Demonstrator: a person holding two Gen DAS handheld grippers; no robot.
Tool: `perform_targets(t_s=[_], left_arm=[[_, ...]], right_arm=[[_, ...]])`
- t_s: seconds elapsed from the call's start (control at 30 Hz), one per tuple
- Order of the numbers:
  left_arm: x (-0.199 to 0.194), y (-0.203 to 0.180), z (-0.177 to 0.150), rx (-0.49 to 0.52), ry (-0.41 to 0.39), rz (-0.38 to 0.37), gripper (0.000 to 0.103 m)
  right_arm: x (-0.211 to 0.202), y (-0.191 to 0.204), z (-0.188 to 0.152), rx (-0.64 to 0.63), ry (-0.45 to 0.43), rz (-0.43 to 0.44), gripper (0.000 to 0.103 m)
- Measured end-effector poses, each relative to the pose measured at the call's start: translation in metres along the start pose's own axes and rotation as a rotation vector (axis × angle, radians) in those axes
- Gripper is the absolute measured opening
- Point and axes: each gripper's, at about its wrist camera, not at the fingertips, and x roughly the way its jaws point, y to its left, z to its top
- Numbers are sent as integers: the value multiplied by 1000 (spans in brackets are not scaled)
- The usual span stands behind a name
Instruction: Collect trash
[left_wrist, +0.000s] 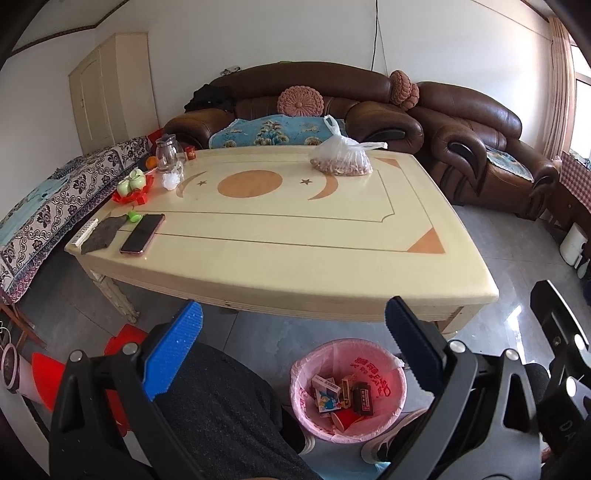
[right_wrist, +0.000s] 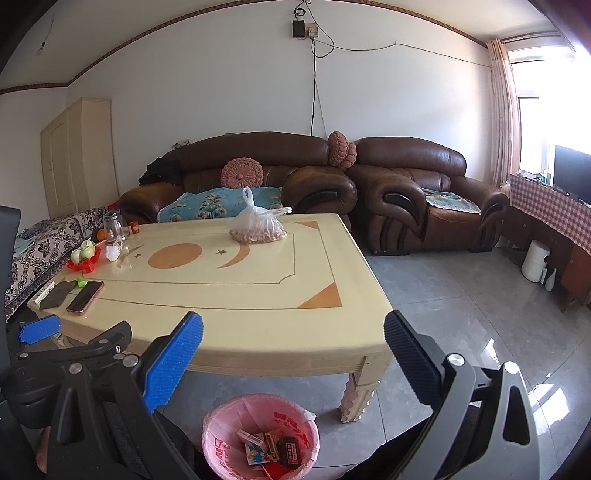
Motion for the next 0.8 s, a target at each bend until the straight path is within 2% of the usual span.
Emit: perform_targets(t_s=[0.23,0.43,0.63,0.8], left_arm=[[-3,-6,1,25,-34,34,97],[-5,-8,2,30,-20,2,97],[1,1,3,-30,31,-65,97],[2,8,1,-68,30,-61,97]], right_arm=[[-1,0,-1,-3,2,2,96],[-1,-1,1,-2,-1,-1,96],[-1,-1,2,-2,-1,0,96],[-2,-1,1,0,1,2,96]])
